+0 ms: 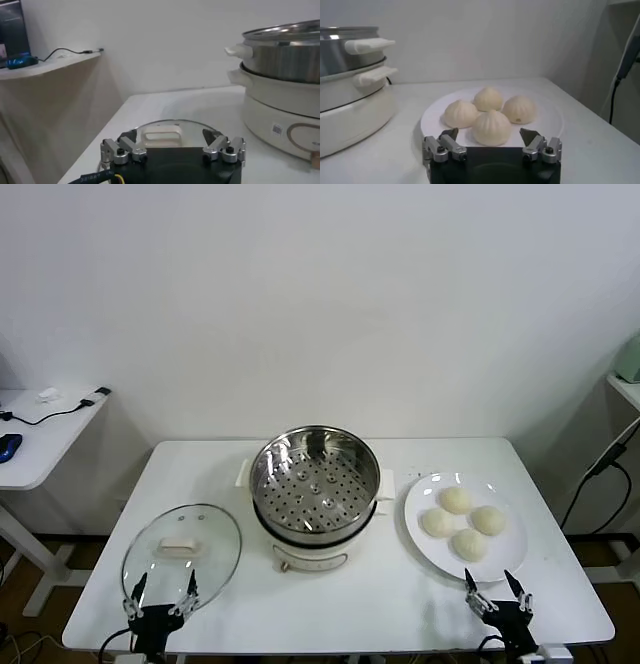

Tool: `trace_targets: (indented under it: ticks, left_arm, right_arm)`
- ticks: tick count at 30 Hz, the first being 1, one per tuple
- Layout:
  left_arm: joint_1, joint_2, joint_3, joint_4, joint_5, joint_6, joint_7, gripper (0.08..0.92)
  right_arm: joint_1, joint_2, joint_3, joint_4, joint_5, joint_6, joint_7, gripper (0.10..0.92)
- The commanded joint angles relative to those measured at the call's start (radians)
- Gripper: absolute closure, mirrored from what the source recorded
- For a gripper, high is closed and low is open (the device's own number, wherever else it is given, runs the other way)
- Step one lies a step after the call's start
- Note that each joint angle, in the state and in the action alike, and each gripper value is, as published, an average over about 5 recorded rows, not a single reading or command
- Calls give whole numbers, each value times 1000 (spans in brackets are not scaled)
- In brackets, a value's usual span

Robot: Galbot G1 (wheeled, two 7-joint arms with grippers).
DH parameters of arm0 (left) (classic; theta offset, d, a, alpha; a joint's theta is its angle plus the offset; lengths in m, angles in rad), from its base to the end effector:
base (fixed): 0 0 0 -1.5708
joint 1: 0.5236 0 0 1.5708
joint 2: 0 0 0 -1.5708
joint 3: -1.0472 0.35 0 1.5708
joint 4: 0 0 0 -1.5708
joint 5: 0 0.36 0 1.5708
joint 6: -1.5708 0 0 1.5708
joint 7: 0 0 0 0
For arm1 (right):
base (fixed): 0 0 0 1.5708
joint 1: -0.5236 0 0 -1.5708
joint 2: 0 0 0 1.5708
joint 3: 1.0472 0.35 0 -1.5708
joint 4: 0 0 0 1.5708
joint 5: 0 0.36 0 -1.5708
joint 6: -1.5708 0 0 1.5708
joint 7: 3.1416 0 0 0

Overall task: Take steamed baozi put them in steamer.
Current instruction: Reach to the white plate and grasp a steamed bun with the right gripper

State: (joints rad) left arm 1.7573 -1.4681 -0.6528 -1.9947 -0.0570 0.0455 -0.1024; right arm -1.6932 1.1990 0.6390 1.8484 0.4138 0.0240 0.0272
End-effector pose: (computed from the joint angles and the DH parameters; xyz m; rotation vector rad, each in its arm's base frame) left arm 0.1186 0.0628 -0.3612 0.2355 -2.8102 -0.1634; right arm 0.1424 -0.1284 -0.3825 -0.0501 -2.8188 -0.0284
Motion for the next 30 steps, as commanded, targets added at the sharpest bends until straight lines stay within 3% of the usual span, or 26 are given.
trace_targets:
  ticks: [1, 6, 13, 18, 22, 26, 30]
  left_arm:
    - [-19, 12, 2, 8, -12, 3, 7, 177]
    - [-28, 29, 7, 11, -22, 3, 6, 177]
    - [-37, 44, 16, 13, -30, -3, 5, 177]
    - [-34, 47, 21, 9, -28, -10, 5, 177]
    - [-29, 42, 23, 2, -25, -17, 4, 177]
    - [-20, 35, 24, -9, -21, -23, 3, 177]
    - [-20, 26, 23, -11, -16, -28, 2, 177]
  right_arm:
    - [56, -20, 33, 20, -41, -86, -17, 203]
    - [227, -147, 83, -11, -55, -179, -73, 203]
    - [594, -451, -85, -204, -128, -296, -243, 203]
    - [905, -658, -408, -303, -227, -312, -504, 203]
    - [1219, -759, -761, -406, -262, -237, -754, 203]
    - [1561, -821, -1142, -514, -337, -105, -1018, 203]
    - [1843, -811, -1486, -594, -367, -26, -1168, 203]
